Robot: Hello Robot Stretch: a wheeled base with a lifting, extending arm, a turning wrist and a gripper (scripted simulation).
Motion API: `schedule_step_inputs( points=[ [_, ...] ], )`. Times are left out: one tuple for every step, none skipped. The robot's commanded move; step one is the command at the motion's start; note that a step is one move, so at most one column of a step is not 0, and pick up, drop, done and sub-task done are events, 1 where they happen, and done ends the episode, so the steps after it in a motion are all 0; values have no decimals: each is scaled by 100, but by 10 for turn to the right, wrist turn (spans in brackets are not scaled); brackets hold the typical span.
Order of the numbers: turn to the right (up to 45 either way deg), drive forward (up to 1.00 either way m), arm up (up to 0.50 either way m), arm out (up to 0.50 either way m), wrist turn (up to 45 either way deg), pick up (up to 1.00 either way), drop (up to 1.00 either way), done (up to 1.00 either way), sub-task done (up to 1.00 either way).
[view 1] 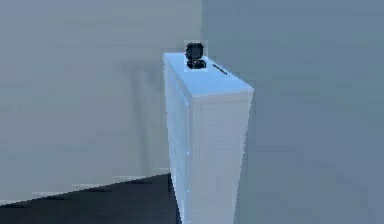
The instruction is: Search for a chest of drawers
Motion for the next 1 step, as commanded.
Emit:
schedule_step_inputs(
  points=[
    [0, 0, 0, 0, 0, 0, 0, 100, 0]
  ],
)
